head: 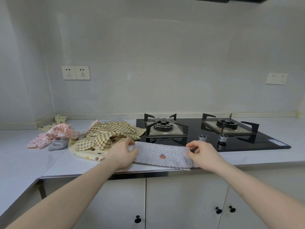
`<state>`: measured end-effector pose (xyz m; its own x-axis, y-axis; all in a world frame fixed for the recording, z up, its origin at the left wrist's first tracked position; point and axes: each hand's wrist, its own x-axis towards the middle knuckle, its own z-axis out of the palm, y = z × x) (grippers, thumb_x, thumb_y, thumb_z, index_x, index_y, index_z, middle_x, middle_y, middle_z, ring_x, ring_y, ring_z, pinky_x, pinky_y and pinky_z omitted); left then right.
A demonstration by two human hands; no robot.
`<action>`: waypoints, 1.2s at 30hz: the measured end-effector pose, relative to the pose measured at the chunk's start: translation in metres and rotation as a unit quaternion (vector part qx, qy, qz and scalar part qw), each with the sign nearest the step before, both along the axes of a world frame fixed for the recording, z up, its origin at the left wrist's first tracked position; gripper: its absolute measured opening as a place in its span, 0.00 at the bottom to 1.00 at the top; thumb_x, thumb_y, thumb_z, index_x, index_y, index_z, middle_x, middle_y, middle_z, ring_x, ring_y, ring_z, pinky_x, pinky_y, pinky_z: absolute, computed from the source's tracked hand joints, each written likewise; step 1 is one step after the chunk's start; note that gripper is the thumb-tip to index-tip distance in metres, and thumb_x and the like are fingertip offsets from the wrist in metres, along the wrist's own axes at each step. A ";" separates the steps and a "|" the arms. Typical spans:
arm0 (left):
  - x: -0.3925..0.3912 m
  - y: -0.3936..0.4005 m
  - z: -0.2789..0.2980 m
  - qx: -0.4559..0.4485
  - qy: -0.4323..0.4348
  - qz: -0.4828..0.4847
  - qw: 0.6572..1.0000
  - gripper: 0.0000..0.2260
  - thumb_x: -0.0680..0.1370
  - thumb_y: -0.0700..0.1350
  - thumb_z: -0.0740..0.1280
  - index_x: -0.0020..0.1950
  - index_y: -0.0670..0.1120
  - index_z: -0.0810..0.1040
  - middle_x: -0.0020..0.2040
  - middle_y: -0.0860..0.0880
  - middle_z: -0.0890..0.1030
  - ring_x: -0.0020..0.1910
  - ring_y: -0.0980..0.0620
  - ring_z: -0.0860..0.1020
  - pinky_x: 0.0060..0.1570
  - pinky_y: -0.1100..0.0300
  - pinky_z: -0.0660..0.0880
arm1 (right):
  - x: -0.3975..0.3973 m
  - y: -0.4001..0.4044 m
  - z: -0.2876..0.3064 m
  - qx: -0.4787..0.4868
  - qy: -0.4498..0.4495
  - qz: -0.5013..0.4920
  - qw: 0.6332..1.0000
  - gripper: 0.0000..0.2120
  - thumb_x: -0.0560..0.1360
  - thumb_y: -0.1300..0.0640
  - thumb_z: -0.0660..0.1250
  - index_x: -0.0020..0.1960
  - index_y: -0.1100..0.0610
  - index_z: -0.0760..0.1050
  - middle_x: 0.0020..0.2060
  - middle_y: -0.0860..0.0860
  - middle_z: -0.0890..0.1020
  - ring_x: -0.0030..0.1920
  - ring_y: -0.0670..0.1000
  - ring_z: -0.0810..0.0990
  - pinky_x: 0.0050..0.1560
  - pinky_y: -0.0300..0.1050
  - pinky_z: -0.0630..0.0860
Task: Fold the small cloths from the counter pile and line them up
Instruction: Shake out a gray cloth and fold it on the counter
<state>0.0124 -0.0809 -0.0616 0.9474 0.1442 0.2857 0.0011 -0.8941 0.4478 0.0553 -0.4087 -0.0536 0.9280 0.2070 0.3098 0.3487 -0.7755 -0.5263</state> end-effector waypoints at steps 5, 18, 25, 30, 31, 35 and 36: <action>0.019 -0.004 -0.019 0.018 0.000 0.004 1.000 0.24 0.79 0.56 0.64 0.74 0.54 0.69 0.71 0.50 0.72 0.66 0.49 0.74 0.62 0.51 0.73 | 0.020 0.007 -0.011 -0.016 0.062 -0.062 0.996 0.22 0.78 0.48 0.68 0.70 0.52 0.76 0.60 0.47 0.82 0.61 0.50 0.79 0.61 0.44 0.74; 0.030 0.006 -0.031 -0.121 -0.008 -0.070 0.990 0.14 0.74 0.51 0.69 0.58 0.65 0.79 0.58 0.56 0.78 0.58 0.55 0.77 0.59 0.53 0.75 | 0.045 0.004 -0.001 0.208 0.167 -0.113 0.957 0.05 0.74 0.56 0.73 0.41 0.56 0.79 0.39 0.50 0.80 0.41 0.52 0.78 0.49 0.47 0.77; 0.026 0.003 -0.029 -0.128 -0.006 -0.073 0.989 0.13 0.73 0.53 0.70 0.57 0.62 0.82 0.53 0.59 0.80 0.53 0.57 0.79 0.58 0.53 0.78 | 0.041 0.018 0.036 0.262 0.166 -0.108 0.945 0.06 0.76 0.56 0.72 0.43 0.54 0.75 0.45 0.54 0.81 0.43 0.51 0.79 0.40 0.43 0.74; 0.024 0.001 -0.028 -0.163 -0.009 -0.074 0.984 0.11 0.75 0.49 0.70 0.57 0.59 0.82 0.52 0.61 0.81 0.50 0.59 0.80 0.57 0.53 0.78 | 0.039 0.054 0.057 0.252 0.180 -0.054 0.949 0.04 0.76 0.61 0.72 0.46 0.57 0.77 0.43 0.55 0.83 0.38 0.49 0.81 0.29 0.38 0.75; 0.024 0.002 -0.028 -0.168 -0.007 -0.074 0.983 0.12 0.75 0.49 0.70 0.57 0.59 0.82 0.52 0.61 0.81 0.50 0.59 0.80 0.57 0.53 0.78 | 0.039 0.063 0.060 0.257 0.187 -0.043 0.947 0.04 0.76 0.62 0.72 0.46 0.58 0.77 0.43 0.55 0.83 0.37 0.49 0.82 0.29 0.39 0.77; 0.024 0.004 -0.028 -0.192 -0.007 -0.075 0.978 0.13 0.72 0.50 0.68 0.56 0.58 0.82 0.51 0.60 0.82 0.49 0.59 0.80 0.57 0.53 0.78 | 0.040 0.099 0.061 0.259 0.201 -0.011 0.945 0.05 0.74 0.66 0.72 0.45 0.59 0.77 0.48 0.59 0.84 0.42 0.54 0.87 0.36 0.45 0.84; 0.025 0.005 -0.028 -0.196 -0.008 -0.076 0.978 0.13 0.72 0.50 0.68 0.56 0.58 0.81 0.51 0.60 0.82 0.49 0.59 0.80 0.57 0.53 0.78 | 0.040 0.107 0.059 0.260 0.203 -0.005 0.944 0.05 0.74 0.67 0.72 0.45 0.60 0.77 0.49 0.59 0.84 0.43 0.55 0.87 0.38 0.47 0.85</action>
